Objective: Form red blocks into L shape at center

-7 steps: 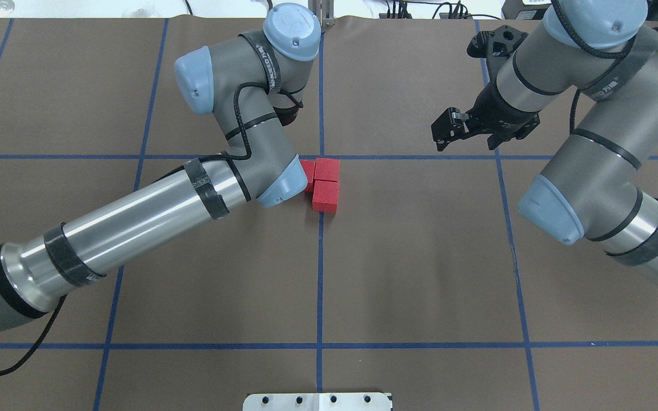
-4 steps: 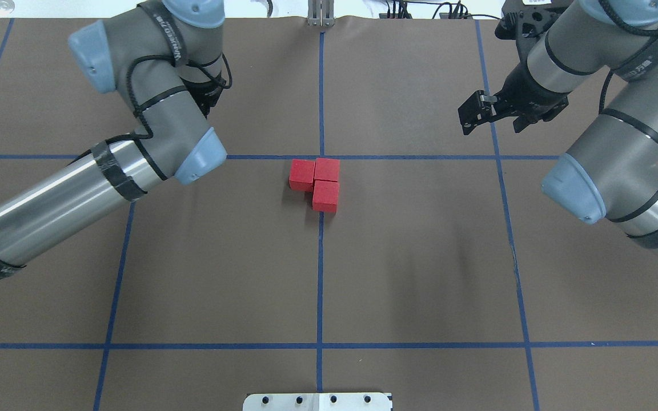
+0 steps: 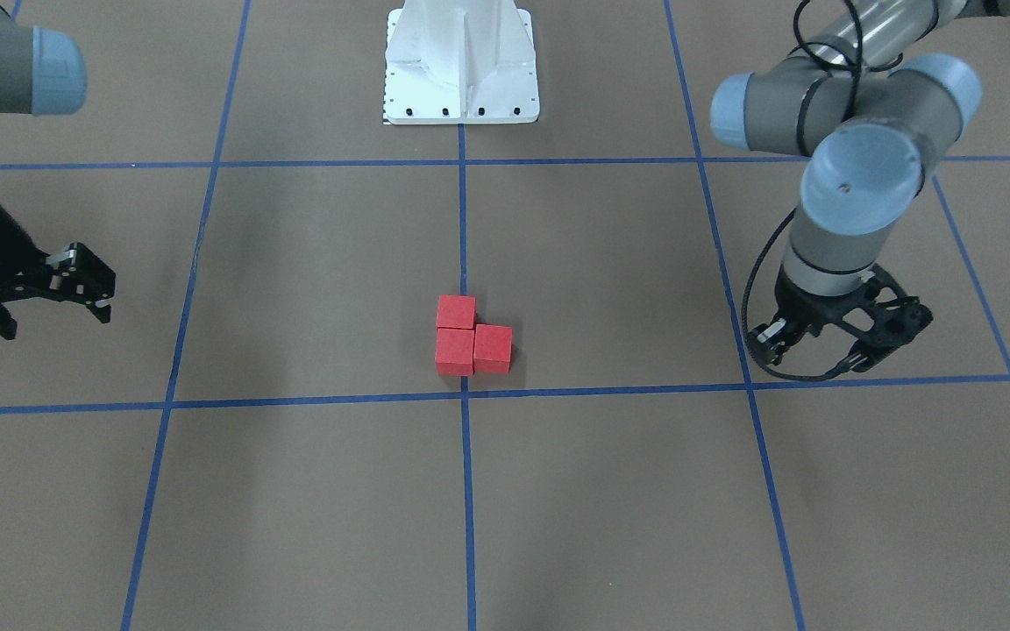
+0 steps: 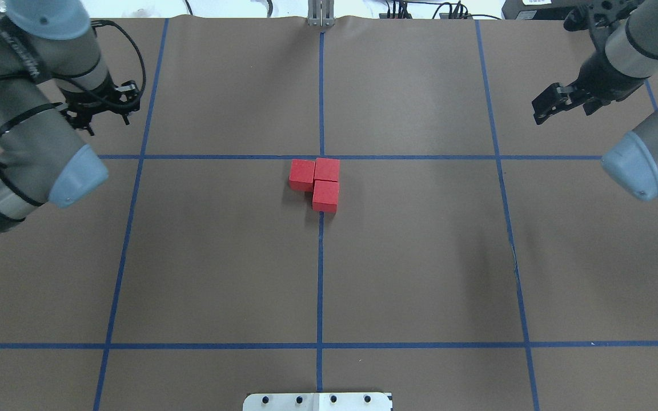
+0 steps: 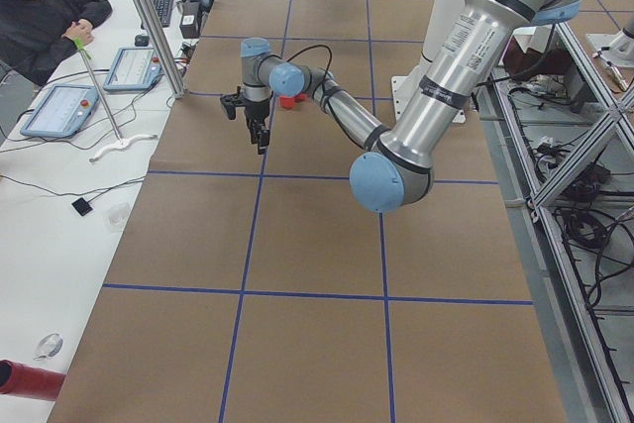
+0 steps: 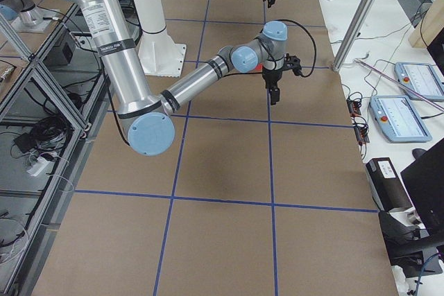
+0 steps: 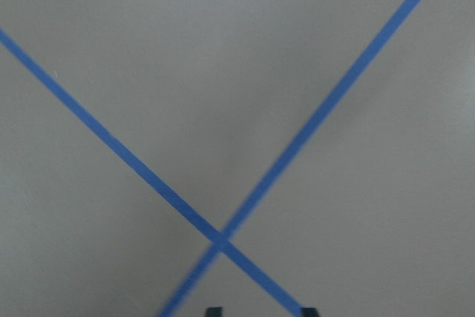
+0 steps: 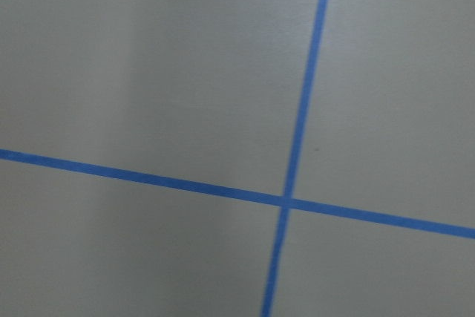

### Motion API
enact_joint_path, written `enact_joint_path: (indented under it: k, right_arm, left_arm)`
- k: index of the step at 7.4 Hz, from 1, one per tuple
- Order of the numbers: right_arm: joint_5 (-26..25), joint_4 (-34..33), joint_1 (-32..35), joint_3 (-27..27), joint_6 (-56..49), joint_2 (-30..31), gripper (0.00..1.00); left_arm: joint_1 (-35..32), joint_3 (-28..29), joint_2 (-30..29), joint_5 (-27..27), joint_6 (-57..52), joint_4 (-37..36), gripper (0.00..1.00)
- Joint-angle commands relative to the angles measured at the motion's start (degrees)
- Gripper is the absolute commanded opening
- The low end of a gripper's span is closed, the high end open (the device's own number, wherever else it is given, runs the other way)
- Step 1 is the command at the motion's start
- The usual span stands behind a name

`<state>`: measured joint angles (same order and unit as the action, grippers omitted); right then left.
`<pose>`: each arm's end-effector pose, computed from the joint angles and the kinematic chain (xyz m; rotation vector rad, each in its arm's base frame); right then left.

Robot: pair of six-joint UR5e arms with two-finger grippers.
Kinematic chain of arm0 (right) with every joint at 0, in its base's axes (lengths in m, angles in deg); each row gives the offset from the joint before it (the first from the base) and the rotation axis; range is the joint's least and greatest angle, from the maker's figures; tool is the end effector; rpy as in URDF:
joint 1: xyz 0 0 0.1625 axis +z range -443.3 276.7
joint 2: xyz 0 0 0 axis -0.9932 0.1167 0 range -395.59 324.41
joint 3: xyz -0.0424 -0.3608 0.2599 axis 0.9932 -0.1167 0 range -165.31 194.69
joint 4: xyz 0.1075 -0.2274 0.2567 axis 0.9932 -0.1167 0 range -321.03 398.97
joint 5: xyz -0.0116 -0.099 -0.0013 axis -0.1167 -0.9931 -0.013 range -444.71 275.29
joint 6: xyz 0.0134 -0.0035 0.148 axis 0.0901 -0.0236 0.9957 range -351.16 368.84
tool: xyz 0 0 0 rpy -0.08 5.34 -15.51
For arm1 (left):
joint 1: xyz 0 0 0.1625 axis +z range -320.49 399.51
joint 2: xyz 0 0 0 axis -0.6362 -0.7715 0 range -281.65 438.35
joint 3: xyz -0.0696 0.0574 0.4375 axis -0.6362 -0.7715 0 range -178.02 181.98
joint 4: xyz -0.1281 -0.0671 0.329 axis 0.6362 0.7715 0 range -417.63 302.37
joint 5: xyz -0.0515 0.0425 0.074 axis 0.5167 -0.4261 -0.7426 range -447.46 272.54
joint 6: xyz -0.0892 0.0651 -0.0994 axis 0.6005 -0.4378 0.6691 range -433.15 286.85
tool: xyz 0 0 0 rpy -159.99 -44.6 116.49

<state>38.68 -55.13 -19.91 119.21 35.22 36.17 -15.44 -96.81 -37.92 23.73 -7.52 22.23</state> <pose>-0.2081 -0.5305 0.4672 0.1802 -0.7273 -0.1495 0.2908 -0.5530 0.4551 -0.0060 0.5678 -0.4390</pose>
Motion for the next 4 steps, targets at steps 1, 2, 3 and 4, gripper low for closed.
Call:
enact_joint_path:
  k: [1,2,3,4]
  right_arm:
    - [1.3,0.2,7.2,-2.6,-13.1,4.9,0.99]
    - [3.3,0.2,10.2,-2.8,-17.8,7.7,0.99]
    - [8.3,0.2,14.8,-2.8,-21.2,10.6,0.99]
    - [10.9,0.4,17.1,-2.7,-21.8,13.1,0.99]
  left_arm:
    - [-9.2,-5.6,10.5,6.8,-21.1,3.8,1.00]
    - [-13.8,-5.5,15.2,9.5,-29.1,6.7,1.00]
    - [-20.0,-4.8,20.8,12.8,-40.5,10.7,1.00]
    - [-25.4,-1.4,23.4,15.7,-52.7,12.5,1.00]
